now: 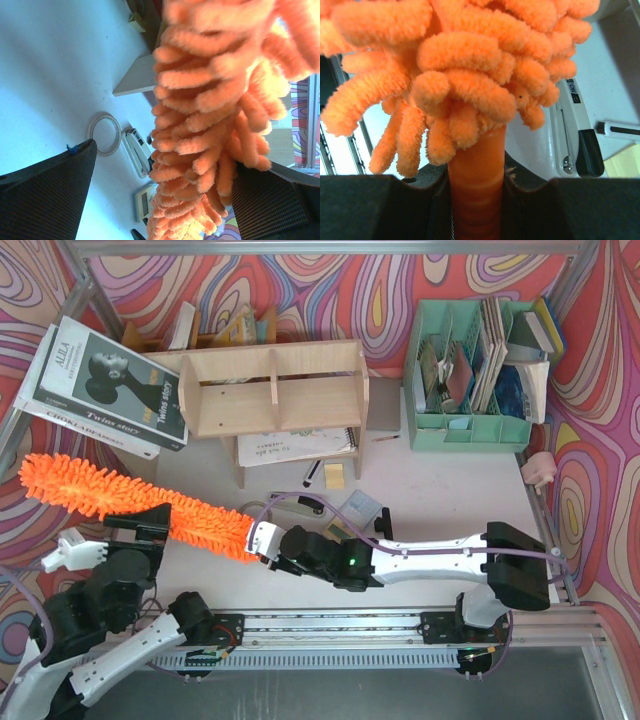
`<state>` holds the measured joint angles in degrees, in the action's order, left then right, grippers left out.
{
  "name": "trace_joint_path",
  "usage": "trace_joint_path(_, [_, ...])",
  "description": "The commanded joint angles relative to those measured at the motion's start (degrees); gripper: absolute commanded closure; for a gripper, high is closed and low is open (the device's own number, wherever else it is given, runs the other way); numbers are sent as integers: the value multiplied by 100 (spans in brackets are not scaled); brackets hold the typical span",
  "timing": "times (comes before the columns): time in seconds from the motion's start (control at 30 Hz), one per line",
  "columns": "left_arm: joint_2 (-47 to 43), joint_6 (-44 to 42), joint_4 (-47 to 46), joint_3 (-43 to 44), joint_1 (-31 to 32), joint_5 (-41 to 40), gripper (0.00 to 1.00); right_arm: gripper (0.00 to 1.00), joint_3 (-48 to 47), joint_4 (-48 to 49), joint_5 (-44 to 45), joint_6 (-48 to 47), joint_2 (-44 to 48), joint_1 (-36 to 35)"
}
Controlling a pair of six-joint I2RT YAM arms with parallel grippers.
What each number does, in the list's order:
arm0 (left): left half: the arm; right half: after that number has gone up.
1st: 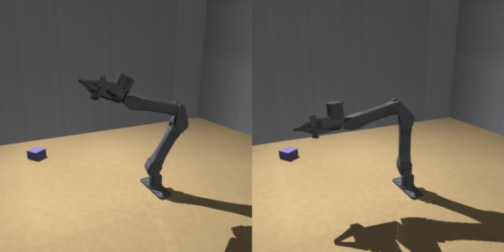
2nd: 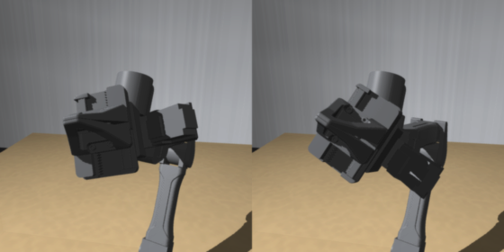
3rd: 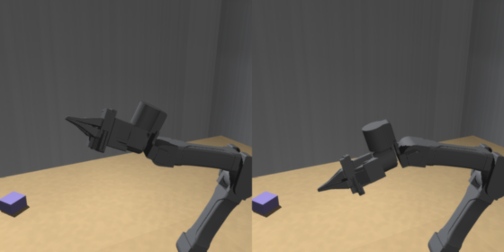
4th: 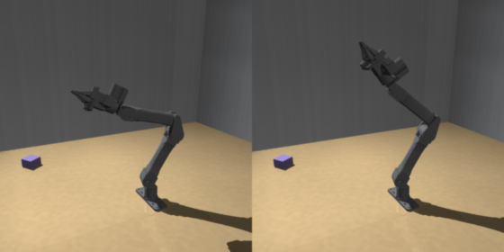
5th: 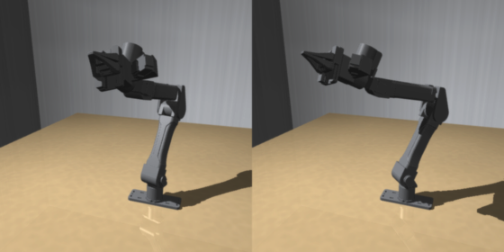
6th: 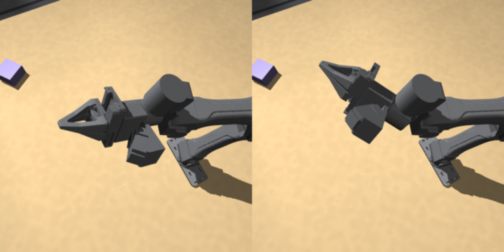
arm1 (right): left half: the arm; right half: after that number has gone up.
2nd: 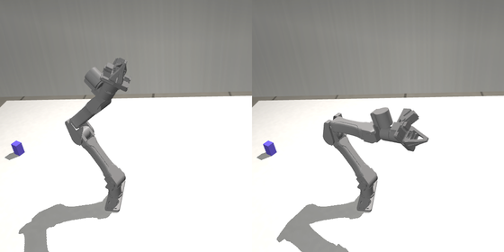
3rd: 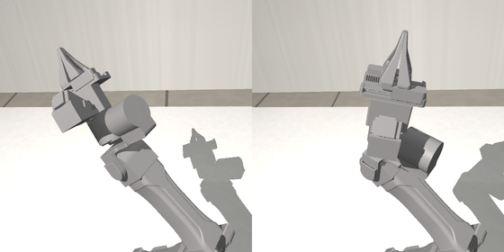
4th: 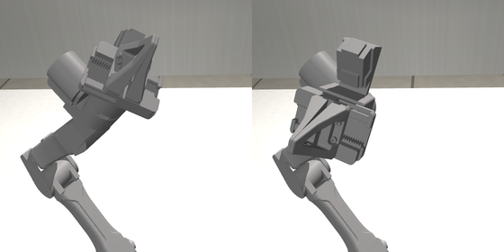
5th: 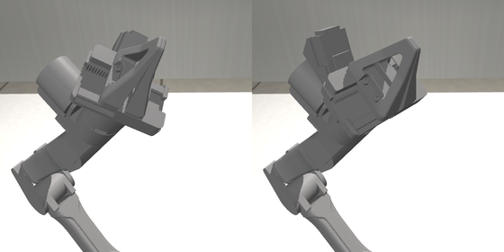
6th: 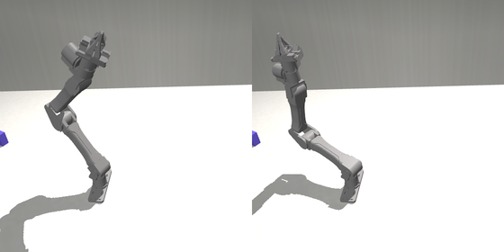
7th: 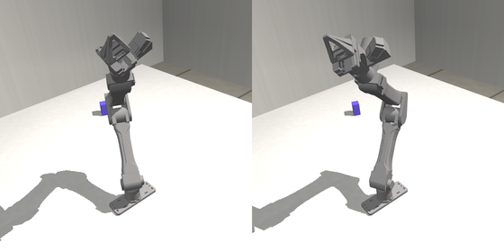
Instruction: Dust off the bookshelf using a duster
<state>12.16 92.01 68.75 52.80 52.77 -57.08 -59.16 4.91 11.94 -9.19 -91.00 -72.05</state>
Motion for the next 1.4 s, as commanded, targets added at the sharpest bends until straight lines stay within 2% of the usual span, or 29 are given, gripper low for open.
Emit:
trace_joint_path(0.0, [56,-1576,-433,199,-7,-272,2,100,23,441,375,-217,375,-54])
trace_joint_path(0.13, [-269,-3517,-1936,-42,-6,120,2,100,-86,510,758,-420,433,-51])
trace_joint_path(0.23, [-478,-4671,-2777,-195,-9,622,2,100,-198,664,1158,-654,422,-42])
trace_joint_path(0.53, [-943,-6952,-4476,-971,-7,2062,2,100,-345,1162,1494,-873,595,80])
trace_joint_path(0.67, [-997,-7944,-4858,-1169,-10,2713,2,100,-525,1204,1661,-856,623,80])
trace_joint_path(0.8, [-951,-8201,-5635,-1588,-19,3389,2,100,-722,1177,1792,-981,581,96])
trace_joint_path(0.87, [-773,-8180,-5668,-1545,-20,3667,2,100,-811,1177,1957,-1089,520,110])
trace_joint_path(1.07, [37,-8932,-4858,-566,-21,4257,2,100,-929,995,1887,-909,592,310])
trace_joint_path(1.2, [-33,-8947,-5191,-907,-26,4745,2,100,-1264,678,1837,-996,342,348])
trace_joint_path(1.3, [-25,-8871,-4983,-870,-261,5477,2,100,-1531,491,1904,-1101,181,413])
trace_joint_path(1.37, [-28,-8908,-4970,-907,-414,5784,2,100,-1677,341,1621,-962,180,560])
